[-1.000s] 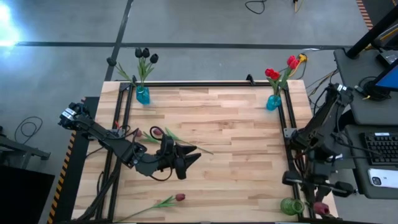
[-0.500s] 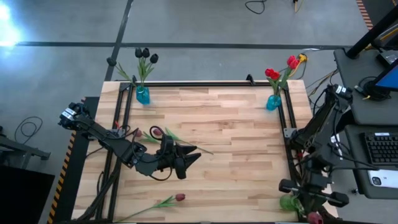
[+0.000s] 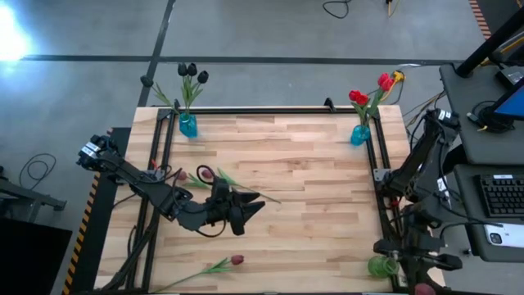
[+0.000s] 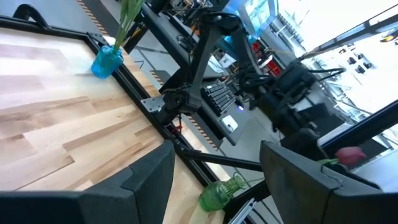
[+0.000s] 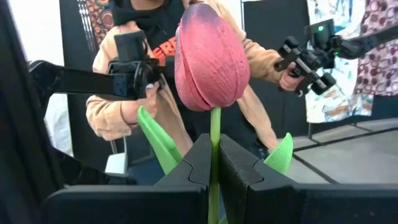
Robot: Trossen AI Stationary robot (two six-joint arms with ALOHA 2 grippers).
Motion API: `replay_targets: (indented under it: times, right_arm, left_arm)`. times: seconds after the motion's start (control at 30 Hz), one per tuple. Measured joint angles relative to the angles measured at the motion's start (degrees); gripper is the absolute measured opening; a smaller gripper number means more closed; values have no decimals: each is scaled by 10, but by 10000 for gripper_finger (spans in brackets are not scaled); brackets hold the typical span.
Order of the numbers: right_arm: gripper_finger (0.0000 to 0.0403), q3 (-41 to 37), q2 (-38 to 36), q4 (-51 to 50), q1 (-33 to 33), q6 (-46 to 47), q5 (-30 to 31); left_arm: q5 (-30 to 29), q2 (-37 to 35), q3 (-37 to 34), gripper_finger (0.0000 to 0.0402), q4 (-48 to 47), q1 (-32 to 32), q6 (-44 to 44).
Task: Sort flowers into vase by color
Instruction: Put the dark red tulip into the green vase
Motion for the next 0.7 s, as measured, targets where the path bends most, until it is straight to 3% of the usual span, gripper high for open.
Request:
replay_targets:
  times: [0.37,0.7]
  right_arm:
    - [12,-106,-118,1,0,46,48]
    - [15,-158,-150,-8,0,132,122]
  left_arm:
    - [-5,0,0,224,11,1,-7]
    - [-20,0,0,224,12,2,-16]
